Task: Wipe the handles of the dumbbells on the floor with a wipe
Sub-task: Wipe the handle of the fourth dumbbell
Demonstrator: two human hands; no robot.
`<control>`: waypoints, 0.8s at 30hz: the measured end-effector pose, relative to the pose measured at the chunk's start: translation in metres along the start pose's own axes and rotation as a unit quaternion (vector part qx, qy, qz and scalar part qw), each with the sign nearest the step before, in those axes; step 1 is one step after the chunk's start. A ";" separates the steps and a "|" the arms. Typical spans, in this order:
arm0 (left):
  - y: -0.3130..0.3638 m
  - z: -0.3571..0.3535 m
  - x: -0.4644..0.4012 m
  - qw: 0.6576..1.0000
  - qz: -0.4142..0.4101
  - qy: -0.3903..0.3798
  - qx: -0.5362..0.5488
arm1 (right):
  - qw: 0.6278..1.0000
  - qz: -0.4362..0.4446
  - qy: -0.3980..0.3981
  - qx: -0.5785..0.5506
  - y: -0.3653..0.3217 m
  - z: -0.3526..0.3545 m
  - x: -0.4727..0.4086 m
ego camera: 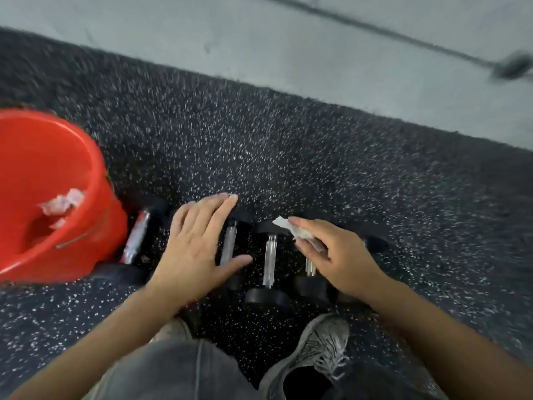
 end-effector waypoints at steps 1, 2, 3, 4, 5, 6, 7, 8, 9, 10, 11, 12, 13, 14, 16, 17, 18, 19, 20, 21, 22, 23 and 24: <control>0.011 0.018 -0.005 1.000 -0.020 0.004 -0.009 | 1.000 0.002 0.013 -0.002 -0.010 0.015 0.008; 0.022 0.035 -0.009 0.999 -0.038 0.006 -0.022 | 1.000 0.003 0.028 -0.003 -0.017 0.028 0.017; 0.033 0.051 -0.010 0.998 -0.054 0.008 -0.035 | 0.999 0.004 0.042 -0.004 -0.024 0.040 0.027; 0.042 0.065 -0.011 0.997 -0.067 0.011 -0.046 | 0.998 0.007 0.054 -0.003 -0.031 0.050 0.037; 0.052 0.079 -0.010 0.996 -0.076 0.017 -0.054 | 0.998 0.012 0.064 0.002 -0.037 0.058 0.047; 0.062 0.092 -0.008 0.994 -0.082 0.025 -0.061 | 0.997 0.016 0.070 0.003 -0.043 0.066 0.058; 0.071 0.103 -0.005 0.994 -0.085 0.033 -0.068 | 0.997 0.017 0.075 0.002 -0.048 0.071 0.068; 0.080 0.112 -0.001 0.993 -0.087 0.041 -0.074 | 0.997 0.018 0.080 0.000 -0.053 0.077 0.077; 0.089 0.119 0.003 0.992 -0.088 0.048 -0.079 | 0.996 0.018 0.085 0.000 -0.056 0.081 0.086; 0.098 0.122 0.006 0.991 -0.088 0.054 -0.080 | 0.996 0.021 0.089 0.003 -0.059 0.085 0.093; 0.105 0.123 0.009 0.991 -0.088 0.057 -0.079 | 0.996 0.022 0.090 0.008 -0.061 0.088 0.101; 0.112 0.120 0.012 0.992 -0.087 0.058 -0.075 | 0.996 0.019 0.090 0.010 -0.059 0.089 0.107; 0.117 0.115 0.014 0.992 -0.085 0.056 -0.071 | 0.996 0.014 0.088 0.009 -0.056 0.090 0.112; 0.122 0.106 0.015 0.993 -0.082 0.050 -0.067 | 0.997 0.007 0.083 0.005 -0.050 0.089 0.117; 0.125 0.082 0.016 0.995 -0.079 0.030 -0.061 | 0.997 -0.008 0.077 0.006 -0.034 0.085 0.122; 0.124 0.068 0.015 0.995 -0.076 0.021 -0.056 | 0.997 -0.017 0.074 0.007 -0.024 0.081 0.123; 0.121 0.052 0.014 0.996 -0.073 0.015 -0.050 | 0.997 -0.026 0.073 0.004 -0.013 0.077 0.122; 0.117 0.036 0.013 0.997 -0.069 0.009 -0.044 | 0.997 -0.037 0.071 0.000 -0.001 0.070 0.121; 0.113 0.018 0.014 0.997 -0.062 0.001 -0.038 | 0.997 -0.045 0.067 -0.004 0.011 0.063 0.119; 0.107 0.000 0.015 0.998 -0.053 -0.009 -0.032 | 0.997 -0.053 0.061 -0.007 0.023 0.054 0.115; 0.101 -0.018 0.017 0.999 -0.041 -0.022 -0.026 | 0.996 -0.063 0.056 -0.008 0.034 0.045 0.111; 0.094 -0.037 0.019 0.999 -0.027 -0.038 -0.020 | 0.996 -0.075 0.052 -0.010 0.046 0.035 0.107; 0.086 -0.054 0.022 0.998 -0.014 -0.054 -0.011 | 0.995 -0.088 0.050 -0.015 0.057 0.025 0.102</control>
Point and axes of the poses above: each hand's wrist, its own x-axis away from the middle knuckle, its own z-axis out of the back of the hand, y = z × x, the point moved 8 cm from there along -x, towards the middle knuckle, and after that the axes turned 1 degree about x, right-handed, at the moved point
